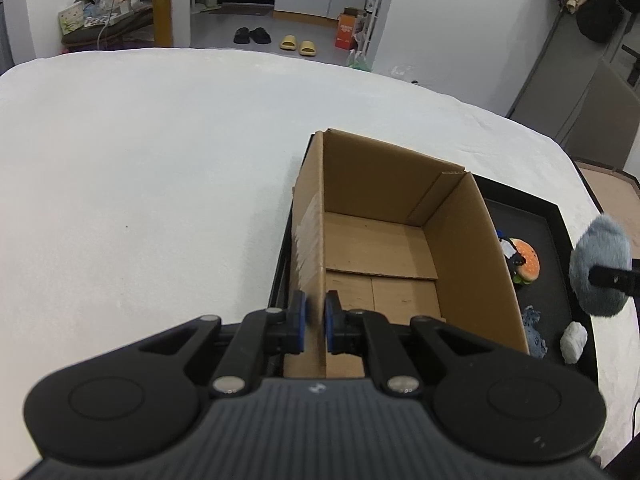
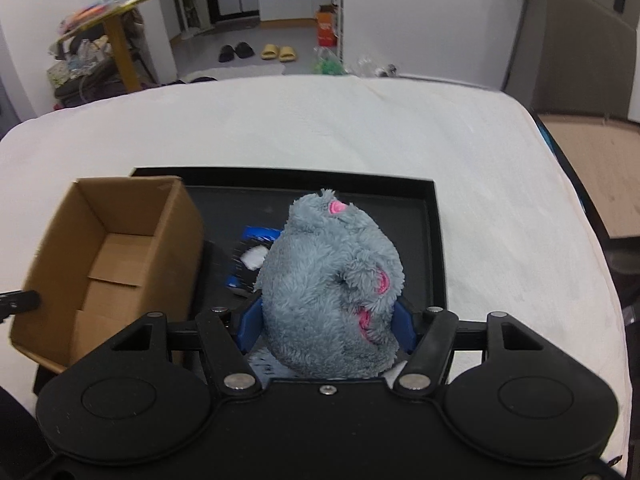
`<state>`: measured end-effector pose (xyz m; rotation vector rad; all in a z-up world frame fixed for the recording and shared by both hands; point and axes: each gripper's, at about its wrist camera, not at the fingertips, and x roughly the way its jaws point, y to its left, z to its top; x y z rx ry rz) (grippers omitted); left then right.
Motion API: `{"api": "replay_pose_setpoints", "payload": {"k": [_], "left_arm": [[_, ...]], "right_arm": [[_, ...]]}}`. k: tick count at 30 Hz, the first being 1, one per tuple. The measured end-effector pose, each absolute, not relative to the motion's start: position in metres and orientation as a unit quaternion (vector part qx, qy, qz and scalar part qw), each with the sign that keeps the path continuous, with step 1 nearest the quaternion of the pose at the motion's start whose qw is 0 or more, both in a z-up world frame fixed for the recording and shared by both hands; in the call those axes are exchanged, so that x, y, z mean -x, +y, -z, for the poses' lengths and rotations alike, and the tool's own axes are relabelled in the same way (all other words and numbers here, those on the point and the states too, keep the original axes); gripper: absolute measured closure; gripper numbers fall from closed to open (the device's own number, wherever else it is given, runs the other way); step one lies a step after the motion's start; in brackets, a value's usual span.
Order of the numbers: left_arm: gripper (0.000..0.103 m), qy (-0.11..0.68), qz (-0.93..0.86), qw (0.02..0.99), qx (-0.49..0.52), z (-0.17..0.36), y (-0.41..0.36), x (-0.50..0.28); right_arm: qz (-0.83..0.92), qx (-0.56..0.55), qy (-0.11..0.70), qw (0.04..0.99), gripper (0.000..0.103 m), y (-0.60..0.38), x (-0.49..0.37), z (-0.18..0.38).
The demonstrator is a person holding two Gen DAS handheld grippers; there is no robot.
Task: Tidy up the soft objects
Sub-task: 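Carry the grey mouse with the right tool into the box and release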
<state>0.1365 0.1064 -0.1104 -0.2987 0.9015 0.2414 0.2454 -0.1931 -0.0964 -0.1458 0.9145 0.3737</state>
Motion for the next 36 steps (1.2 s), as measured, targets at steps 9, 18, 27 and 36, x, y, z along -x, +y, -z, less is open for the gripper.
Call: {"api": "replay_pose_setpoints", "payload": {"k": [9,18,27,36], "left_arm": [[0.095,0.431,-0.105,0.883,0.154,0.115,0.116,-0.144],[0.095,0.434,-0.111,0.879,0.164,0.122,0.117,-0.142],[0.094,0.425,-0.109,0.879,0.185,0.129,0.120,-0.139],[0.093,0.420,-0.100,0.878,0.206,0.135,0.130,-0.135]], "right_arm": [[-0.223,0.087,0.415,0.878,0.041,-0.157,-0.233,0.075],[-0.258,0.110,0.403,0.871,0.041,-0.111,-0.229,0.064],[-0.293,0.136,0.396,0.859,0.040,-0.062,-0.228,0.063],[-0.305,0.169,0.408,0.844,0.040,-0.028,-0.230,0.081]]}}
